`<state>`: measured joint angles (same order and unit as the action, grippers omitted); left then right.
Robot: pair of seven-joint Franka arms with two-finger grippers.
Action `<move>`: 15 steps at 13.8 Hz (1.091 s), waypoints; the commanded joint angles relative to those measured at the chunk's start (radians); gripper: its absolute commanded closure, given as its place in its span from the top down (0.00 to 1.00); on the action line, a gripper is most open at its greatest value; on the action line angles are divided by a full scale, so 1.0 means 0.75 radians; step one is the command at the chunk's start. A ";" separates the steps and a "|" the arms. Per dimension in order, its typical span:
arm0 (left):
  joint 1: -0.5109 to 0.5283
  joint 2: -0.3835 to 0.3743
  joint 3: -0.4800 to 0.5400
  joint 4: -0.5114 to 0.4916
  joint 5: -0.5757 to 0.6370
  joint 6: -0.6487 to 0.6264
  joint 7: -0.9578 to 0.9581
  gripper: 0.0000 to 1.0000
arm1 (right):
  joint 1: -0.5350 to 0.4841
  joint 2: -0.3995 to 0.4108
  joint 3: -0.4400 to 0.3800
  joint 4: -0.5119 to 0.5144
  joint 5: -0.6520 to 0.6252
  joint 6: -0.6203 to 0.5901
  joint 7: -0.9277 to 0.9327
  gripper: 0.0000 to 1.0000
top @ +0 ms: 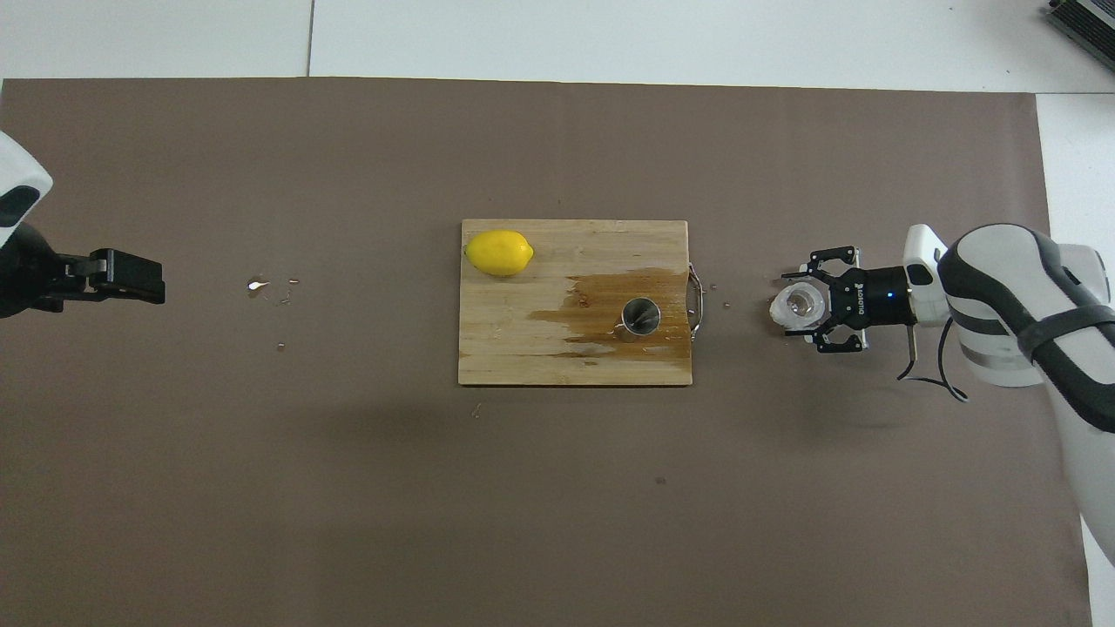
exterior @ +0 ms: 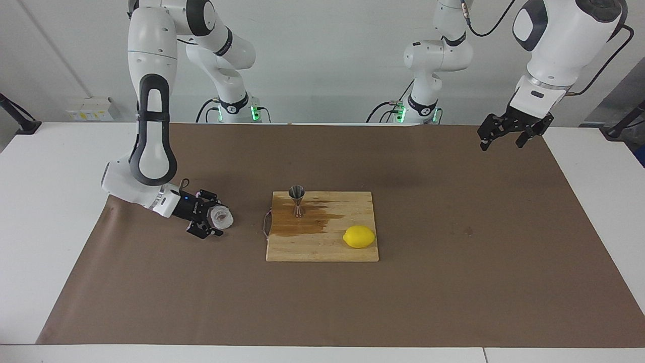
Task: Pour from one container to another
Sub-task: 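Close the right gripper around the small white cup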
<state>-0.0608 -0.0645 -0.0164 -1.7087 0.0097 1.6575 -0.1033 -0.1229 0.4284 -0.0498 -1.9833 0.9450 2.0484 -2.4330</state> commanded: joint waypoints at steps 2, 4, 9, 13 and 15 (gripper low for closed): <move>0.028 -0.012 0.003 0.006 -0.097 -0.013 0.013 1.00 | 0.000 -0.005 0.007 -0.021 -0.016 0.038 -0.022 0.34; 0.030 -0.014 -0.007 0.006 -0.097 -0.015 0.009 1.00 | 0.004 -0.027 0.011 -0.014 -0.016 0.034 0.030 0.28; 0.030 -0.029 -0.005 -0.006 -0.097 -0.024 0.005 1.00 | 0.120 -0.205 0.011 -0.012 -0.251 0.040 0.590 0.28; 0.012 -0.029 -0.007 -0.004 -0.097 -0.026 0.005 1.00 | 0.288 -0.315 0.009 -0.004 -0.419 0.044 1.104 0.28; 0.020 -0.029 -0.007 -0.006 -0.097 -0.024 0.005 1.00 | 0.378 -0.348 0.009 0.010 -0.497 0.048 1.272 0.28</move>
<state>-0.0478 -0.0690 -0.0246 -1.7072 -0.0527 1.6548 -0.1035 0.1182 0.1900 -0.0432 -1.9696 0.6283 2.0650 -1.5833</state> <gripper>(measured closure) 0.000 0.476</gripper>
